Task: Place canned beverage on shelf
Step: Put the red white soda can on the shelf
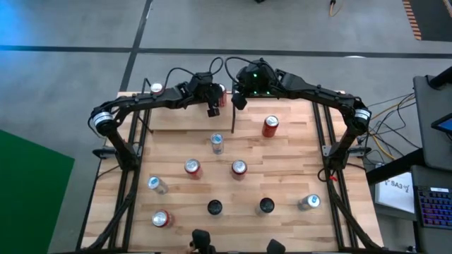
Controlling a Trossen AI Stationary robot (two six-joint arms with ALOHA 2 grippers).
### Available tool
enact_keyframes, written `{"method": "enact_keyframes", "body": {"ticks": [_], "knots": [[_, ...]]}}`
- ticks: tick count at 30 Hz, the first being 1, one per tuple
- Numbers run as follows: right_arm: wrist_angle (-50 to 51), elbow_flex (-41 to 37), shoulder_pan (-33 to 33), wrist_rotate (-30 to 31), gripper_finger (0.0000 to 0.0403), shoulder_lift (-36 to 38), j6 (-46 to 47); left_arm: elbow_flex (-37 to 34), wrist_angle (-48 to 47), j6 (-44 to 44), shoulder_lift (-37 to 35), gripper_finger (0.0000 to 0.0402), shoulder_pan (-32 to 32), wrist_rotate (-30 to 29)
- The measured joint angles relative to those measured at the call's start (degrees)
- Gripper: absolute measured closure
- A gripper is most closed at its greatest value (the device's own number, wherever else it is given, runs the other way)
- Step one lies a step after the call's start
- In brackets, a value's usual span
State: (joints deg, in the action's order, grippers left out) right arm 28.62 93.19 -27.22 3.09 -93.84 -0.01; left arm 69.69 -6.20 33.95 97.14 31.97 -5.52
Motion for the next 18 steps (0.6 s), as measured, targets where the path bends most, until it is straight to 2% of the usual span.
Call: {"method": "enact_keyframes", "body": {"ticks": [13, 18], "knots": [[0.77, 0.00, 0.00, 0.00, 0.0390, 0.00, -0.12, -0.07, -5.90, 1.03, -2.05, 0.0402, -0.24, 0.11], [0.77, 0.00, 0.00, 0.00, 0.0390, 0.00, -0.26, -0.07, -4.06, 1.08, -0.66, 0.0402, 0.20, 0.06]]}}
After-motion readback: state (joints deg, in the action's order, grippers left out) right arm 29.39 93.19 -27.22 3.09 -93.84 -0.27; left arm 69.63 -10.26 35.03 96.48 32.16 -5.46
